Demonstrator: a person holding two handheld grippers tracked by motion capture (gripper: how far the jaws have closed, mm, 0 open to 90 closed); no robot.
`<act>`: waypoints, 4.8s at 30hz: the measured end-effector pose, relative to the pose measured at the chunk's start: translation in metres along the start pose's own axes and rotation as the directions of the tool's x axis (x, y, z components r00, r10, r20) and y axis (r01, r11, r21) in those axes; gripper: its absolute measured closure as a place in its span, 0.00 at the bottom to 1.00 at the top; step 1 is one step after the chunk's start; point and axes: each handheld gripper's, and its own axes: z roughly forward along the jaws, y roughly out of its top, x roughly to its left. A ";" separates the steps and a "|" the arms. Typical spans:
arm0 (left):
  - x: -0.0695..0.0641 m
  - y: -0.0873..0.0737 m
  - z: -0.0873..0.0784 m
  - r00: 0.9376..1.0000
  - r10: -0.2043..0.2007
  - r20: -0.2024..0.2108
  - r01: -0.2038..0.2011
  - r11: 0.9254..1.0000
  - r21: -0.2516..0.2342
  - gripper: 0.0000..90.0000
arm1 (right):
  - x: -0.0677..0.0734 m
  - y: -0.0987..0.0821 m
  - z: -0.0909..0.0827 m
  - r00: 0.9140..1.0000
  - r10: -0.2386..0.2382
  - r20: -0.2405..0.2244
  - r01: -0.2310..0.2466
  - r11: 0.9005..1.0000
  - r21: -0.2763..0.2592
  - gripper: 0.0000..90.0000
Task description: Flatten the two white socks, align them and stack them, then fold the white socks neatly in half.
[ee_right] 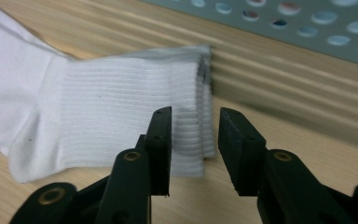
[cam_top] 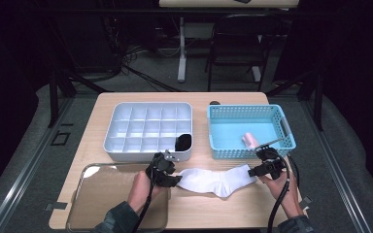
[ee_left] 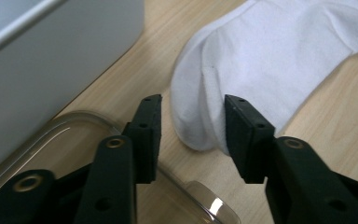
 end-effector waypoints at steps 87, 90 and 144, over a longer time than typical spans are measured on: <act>-0.002 -0.005 0.032 0.998 -0.015 0.068 0.011 0.999 0.049 0.91 | 0.003 -0.001 -0.027 0.974 -0.050 -0.220 0.035 0.997 -0.074 0.87; -0.003 -0.005 0.033 0.998 -0.017 0.068 0.014 0.999 0.047 0.91 | 0.005 -0.001 -0.031 0.968 -0.058 -0.243 0.036 0.995 -0.093 0.87; -0.011 0.010 0.049 0.984 -0.090 0.156 0.088 0.996 0.019 0.87 | 0.110 0.031 0.024 0.922 -0.236 -0.308 0.224 0.972 -0.075 0.86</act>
